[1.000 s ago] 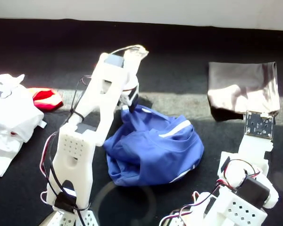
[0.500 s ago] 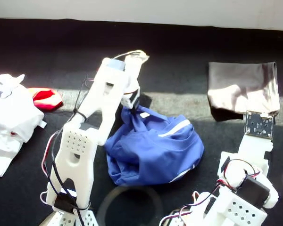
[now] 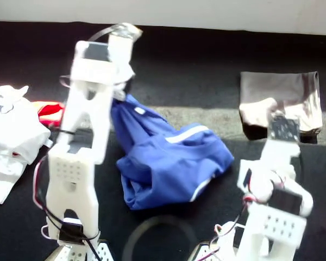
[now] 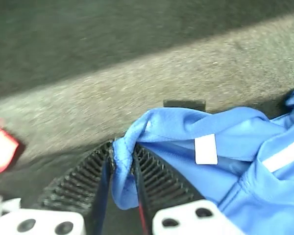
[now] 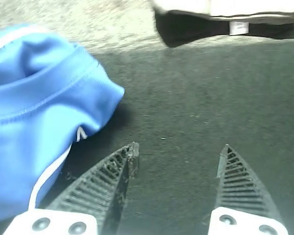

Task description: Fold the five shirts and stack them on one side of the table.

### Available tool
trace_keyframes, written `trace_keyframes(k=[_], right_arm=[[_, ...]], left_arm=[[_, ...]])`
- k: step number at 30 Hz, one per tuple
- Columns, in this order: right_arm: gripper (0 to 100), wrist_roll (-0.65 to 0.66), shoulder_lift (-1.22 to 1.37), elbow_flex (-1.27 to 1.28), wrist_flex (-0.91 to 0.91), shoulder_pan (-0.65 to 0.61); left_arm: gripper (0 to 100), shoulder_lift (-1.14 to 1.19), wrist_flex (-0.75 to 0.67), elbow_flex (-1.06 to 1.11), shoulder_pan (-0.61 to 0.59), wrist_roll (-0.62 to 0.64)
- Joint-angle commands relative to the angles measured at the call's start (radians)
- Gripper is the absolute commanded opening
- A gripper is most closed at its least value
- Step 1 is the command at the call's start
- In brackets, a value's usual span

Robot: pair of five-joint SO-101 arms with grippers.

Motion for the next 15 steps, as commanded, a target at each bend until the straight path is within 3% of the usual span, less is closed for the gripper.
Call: trace_keyframes(k=[1,11,15], right_arm=[[25.9,-0.075,0.26,-0.217,-0.013,-0.13],[31.9,-0.259,1.02,-0.849,0.027,-0.518],[34.7,-0.304,1.282,-1.059,0.076,-0.595]], left_arm=[[1,-0.122,0.018,-0.013,-0.09,-0.04],[1,-0.269,0.018,0.243,-0.185,-0.123],[1,-0.275,0.017,0.28,-0.191,-0.123]])
